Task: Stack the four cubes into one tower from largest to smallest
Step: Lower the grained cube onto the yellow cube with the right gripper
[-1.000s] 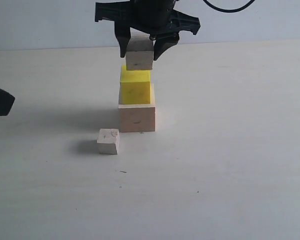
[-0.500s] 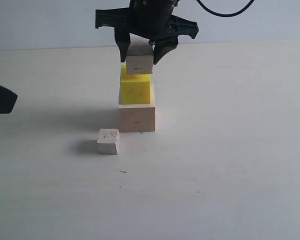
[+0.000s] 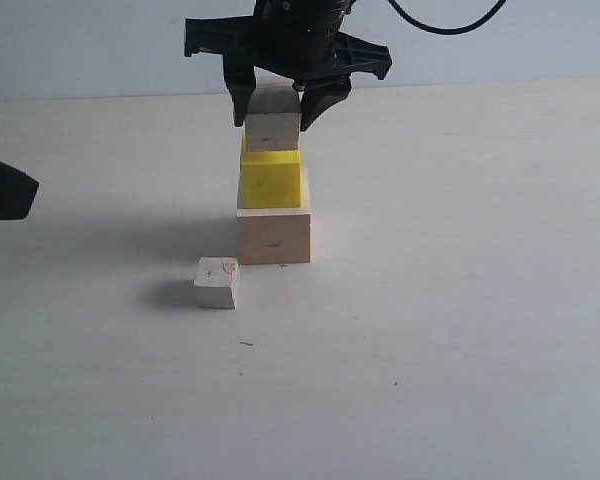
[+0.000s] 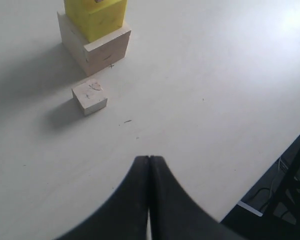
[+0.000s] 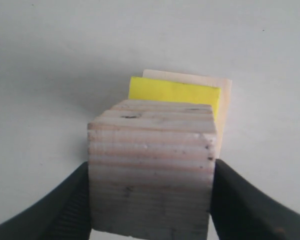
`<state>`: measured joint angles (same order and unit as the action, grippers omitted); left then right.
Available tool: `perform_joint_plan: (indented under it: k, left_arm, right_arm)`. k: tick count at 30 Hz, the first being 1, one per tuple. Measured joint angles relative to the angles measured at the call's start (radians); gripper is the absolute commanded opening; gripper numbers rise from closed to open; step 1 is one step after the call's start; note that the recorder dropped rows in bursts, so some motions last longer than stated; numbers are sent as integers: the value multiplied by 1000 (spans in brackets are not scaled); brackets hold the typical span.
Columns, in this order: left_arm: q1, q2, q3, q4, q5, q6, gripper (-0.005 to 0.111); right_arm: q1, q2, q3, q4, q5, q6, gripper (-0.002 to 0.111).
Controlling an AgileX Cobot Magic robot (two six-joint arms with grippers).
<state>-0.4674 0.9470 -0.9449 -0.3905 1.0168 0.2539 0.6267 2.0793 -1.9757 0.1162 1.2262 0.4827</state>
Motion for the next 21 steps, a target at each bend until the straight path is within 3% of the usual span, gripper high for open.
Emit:
perform_joint_plan:
  k: [21]
  left_arm:
    - [0,0,0,-47,-2,0,0]
  right_arm:
    - [0,17,0,0,0,-24,0]
